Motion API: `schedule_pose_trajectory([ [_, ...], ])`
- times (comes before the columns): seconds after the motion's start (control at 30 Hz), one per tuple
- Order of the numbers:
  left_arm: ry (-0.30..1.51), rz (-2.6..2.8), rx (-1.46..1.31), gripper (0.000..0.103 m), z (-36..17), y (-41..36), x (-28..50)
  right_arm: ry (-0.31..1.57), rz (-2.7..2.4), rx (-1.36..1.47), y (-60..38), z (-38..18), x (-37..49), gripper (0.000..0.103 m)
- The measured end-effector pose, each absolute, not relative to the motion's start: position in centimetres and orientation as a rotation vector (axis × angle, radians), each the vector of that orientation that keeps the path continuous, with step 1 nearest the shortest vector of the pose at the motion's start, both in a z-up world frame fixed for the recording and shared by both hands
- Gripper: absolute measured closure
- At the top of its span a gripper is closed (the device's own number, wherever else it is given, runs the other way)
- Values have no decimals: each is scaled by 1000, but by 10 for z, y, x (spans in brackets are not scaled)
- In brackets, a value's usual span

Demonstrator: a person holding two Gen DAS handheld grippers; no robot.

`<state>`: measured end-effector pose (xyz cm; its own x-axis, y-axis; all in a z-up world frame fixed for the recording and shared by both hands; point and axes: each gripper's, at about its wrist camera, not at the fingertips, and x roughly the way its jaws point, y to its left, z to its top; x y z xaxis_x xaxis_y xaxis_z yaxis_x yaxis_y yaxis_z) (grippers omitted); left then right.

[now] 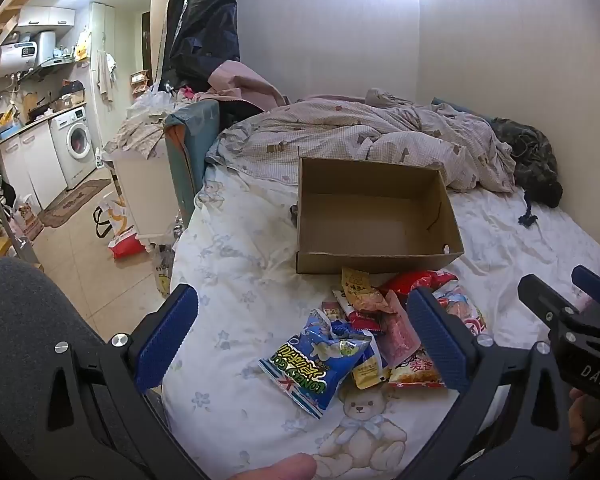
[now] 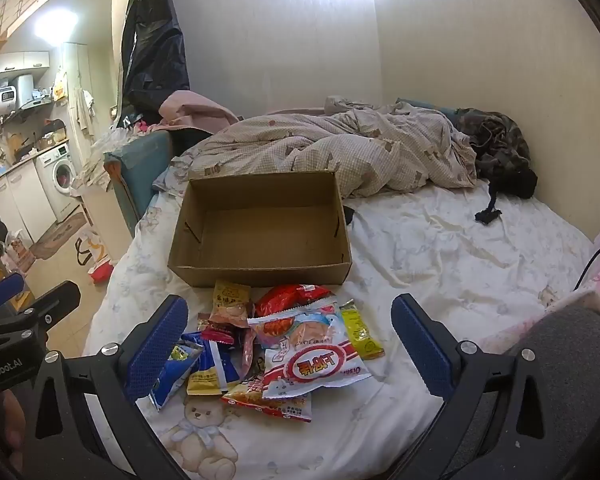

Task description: Organize snacks

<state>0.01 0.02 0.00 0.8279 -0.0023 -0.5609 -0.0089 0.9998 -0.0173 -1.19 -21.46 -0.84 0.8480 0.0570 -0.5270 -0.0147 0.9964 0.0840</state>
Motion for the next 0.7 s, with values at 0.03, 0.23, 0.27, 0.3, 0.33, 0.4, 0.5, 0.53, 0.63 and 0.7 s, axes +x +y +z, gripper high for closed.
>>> schedule_pose_trajectory([
  [0.03, 598, 4, -16, 0, 0, 0, 0, 559, 39, 78, -215, -8, -12, 0],
  [0.23, 595, 2, -17, 0, 0, 0, 0, 557, 33, 66, -214, -8, -12, 0],
  [0.27, 594, 2, -16, 0, 0, 0, 0, 557, 34, 66, -214, -8, -12, 0],
  [0.3, 593, 2, -15, 0, 0, 0, 1, 556, 34, 65, -214, -8, -12, 0],
  [0.33, 592, 1, -16, 0, 0, 0, 1, 556, 33, 66, -214, -8, -12, 0],
  [0.4, 591, 0, -15, 0, 0, 0, 1, 556, 33, 66, -214, -8, -12, 0],
  [0.5, 590, -2, -13, 0, -1, 0, 3, 556, 34, 66, -214, -8, -12, 0],
  [0.53, 589, -2, -13, 0, -1, 0, 4, 556, 34, 67, -214, -8, -12, 0],
  [0.63, 587, 1, -15, 0, 4, -1, 0, 557, 35, 66, -215, -8, -12, 0],
  [0.7, 587, 1, -16, 0, 3, -2, 0, 557, 35, 66, -215, -8, -12, 0],
])
